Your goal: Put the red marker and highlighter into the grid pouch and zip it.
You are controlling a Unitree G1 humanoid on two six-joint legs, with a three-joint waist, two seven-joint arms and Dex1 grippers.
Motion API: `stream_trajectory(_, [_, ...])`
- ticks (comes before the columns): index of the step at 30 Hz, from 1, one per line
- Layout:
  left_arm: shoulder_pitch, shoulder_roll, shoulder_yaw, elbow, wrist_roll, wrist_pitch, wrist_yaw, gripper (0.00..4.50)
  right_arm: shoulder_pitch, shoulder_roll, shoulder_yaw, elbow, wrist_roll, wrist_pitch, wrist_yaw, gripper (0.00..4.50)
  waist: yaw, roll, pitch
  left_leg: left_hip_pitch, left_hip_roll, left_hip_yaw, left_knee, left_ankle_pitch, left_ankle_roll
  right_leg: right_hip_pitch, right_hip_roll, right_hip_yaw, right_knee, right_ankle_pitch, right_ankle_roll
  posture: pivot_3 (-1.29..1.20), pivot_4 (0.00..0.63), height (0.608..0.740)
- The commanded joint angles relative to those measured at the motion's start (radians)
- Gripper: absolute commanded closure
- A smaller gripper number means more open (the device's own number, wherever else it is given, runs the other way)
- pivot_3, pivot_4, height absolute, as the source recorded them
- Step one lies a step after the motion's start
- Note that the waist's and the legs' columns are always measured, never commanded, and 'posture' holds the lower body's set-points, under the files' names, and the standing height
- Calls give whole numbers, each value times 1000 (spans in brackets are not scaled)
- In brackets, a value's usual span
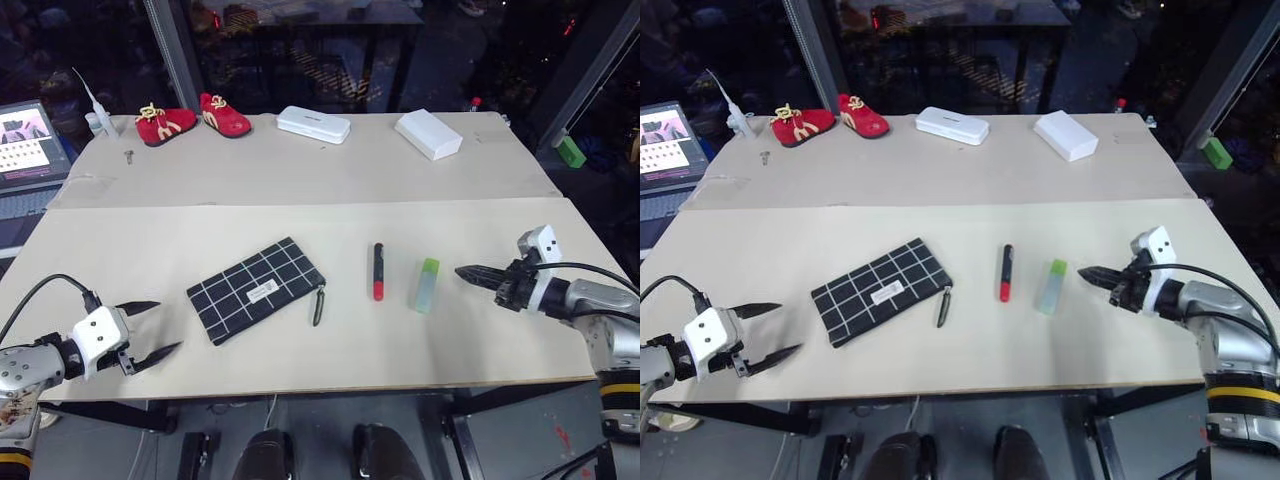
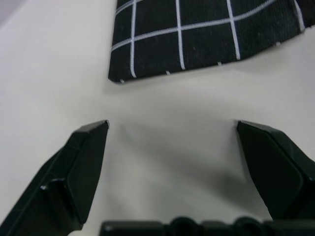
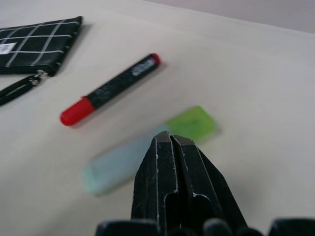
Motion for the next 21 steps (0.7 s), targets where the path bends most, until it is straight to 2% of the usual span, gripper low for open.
stream_trajectory(1, [-45,22,-32,30,29,-83,3,0,-126,81,58,-63,-5,16,-49,4470,-5,0,0,1,0,1,0,0,0,0,0,1,1,0,0,0,150,740])
stream_trajectory(4, [-81,10,-61,27,29,-113,12,0,-189,166,137,-132,2,43,-43,4470,-5,1,0,1,1,1,0,0,0,-1,0,1,3,0,0,0,150,740])
stream_trajectory(8, [-106,-7,-102,8,36,-138,25,0,-283,260,292,-68,-171,-42,-124,4470,-4,0,0,0,0,2,0,-1,-1,-3,0,-1,8,0,0,0,150,740])
stream_trajectory(14, [-110,-9,-125,-33,36,-127,41,0,-391,402,423,52,-290,-15,-200,4470,-1,0,0,-8,0,10,2,0,-2,-12,-1,-2,12,0,0,0,150,740])
stream_trajectory(21, [-89,6,-127,-96,23,-87,46,0,-473,495,471,227,-383,-54,-261,4470,-5,0,0,-8,1,14,2,0,-3,-14,0,-2,12,0,0,0,150,740])
